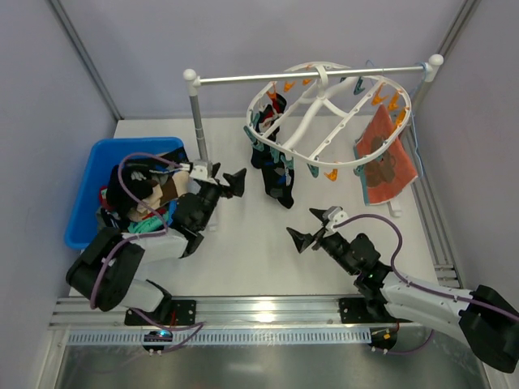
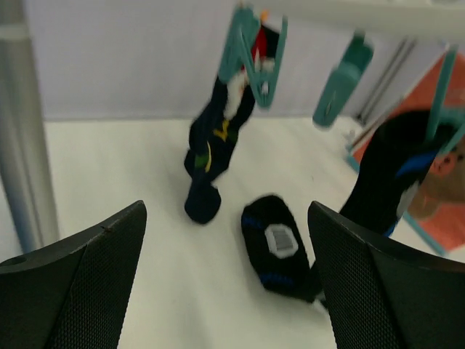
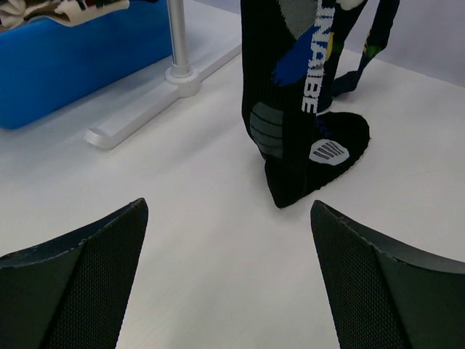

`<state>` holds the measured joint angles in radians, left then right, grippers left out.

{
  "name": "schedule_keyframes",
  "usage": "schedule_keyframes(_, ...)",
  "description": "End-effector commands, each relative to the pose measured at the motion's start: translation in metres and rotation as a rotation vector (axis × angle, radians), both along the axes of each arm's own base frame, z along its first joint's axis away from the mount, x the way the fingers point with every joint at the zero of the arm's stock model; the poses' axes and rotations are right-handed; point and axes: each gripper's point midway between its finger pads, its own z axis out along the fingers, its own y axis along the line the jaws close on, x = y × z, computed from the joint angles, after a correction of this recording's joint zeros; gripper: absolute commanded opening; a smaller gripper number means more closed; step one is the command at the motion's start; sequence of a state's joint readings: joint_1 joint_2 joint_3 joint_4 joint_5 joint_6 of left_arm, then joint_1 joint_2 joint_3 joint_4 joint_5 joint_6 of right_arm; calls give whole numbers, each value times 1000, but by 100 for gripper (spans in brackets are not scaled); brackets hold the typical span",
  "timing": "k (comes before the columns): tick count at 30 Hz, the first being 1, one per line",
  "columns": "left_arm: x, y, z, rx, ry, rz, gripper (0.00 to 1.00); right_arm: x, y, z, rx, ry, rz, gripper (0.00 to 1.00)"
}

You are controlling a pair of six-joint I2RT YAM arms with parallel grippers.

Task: Remove the socks clipped to the hanger
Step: Remove the sock from the hanger.

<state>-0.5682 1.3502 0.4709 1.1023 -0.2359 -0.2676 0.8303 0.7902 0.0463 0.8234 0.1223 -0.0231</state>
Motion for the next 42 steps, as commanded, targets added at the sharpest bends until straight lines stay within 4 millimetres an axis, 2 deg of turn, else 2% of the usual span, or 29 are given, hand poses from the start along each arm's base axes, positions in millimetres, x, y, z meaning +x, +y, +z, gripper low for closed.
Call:
schedule_keyframes(1,-21,-27,13,-11,-194,-191,89,11,-4,7,-14,-41,-57,93)
schedule_keyframes(2,-19,-26,-8,-14,-154,-192,90,19,4,11,-30,-35,-63,93)
schedule_keyframes(7,-27,-48,-14,-32,-133,-338,91,55,28,3,-87,-20,-113,93)
schedule_keyframes(8,-30,-47,-19,-28,-123,-339,91,62,35,6,-82,-24,-124,93)
schedule_keyframes(9,-30,-43,-17,-29,-126,-325,91,72,35,-8,-96,-11,-160,93)
schedule_keyframes(11,-32,-39,-21,-19,-106,-314,91,80,37,-13,-78,-18,-188,93)
schedule_keyframes(12,-35,-36,-14,-14,-115,-312,91,86,39,-15,-57,-28,-204,93)
schedule_keyframes(13,-34,-36,-16,2,-97,-305,91,89,37,-16,-48,-30,-223,93)
schedule_keyframes(14,-33,-34,-27,41,-52,-294,91,91,38,-8,-9,-48,-231,93)
schedule_keyframes(15,-34,-28,-23,45,-52,-270,91,93,39,-15,-16,-43,-234,93)
schedule_keyframes(18,-38,-15,-23,74,-67,-221,91,99,42,-8,14,-68,-248,93)
schedule_keyframes(19,-42,-11,-19,74,-81,-213,91,100,44,-12,12,-66,-248,93)
schedule_keyframes(20,-42,-10,-20,83,-78,-207,91,100,46,-12,19,-73,-238,93)
schedule_keyframes(21,-42,-9,-25,103,-57,-201,91,100,47,-3,59,-101,-235,92)
schedule_keyframes(22,-41,-8,-24,106,-54,-195,91,99,48,-7,63,-101,-229,92)
schedule_keyframes(24,-41,-7,-25,109,-54,-193,91,102,52,-1,84,-114,-223,89)
schedule_keyframes(25,-41,-8,-25,108,-57,-197,91,103,54,-4,82,-110,-219,86)
schedule_keyframes(26,-41,-9,-27,108,-50,-201,91,105,58,-3,87,-112,-214,67)
schedule_keyframes(27,-42,-10,-25,105,-58,-209,91,105,60,-3,90,-109,-206,60)
schedule_keyframes(32,-40,-12,-29,112,-46,-212,91,107,63,-2,95,-104,-202,36)
schedule_keyframes(33,-40,-12,-29,112,-46,-212,91,107,63,0,100,-106,-203,25)
schedule_keyframes(35,-41,-13,-30,112,-43,-220,91,109,62,2,99,-106,-212,13)
schedule_keyframes(37,-42,-13,-30,111,-45,-227,91,110,64,4,98,-105,-214,8)
schedule_keyframes(42,-43,-12,-29,112,-48,-220,91,113,66,10,104,-118,-214,4)
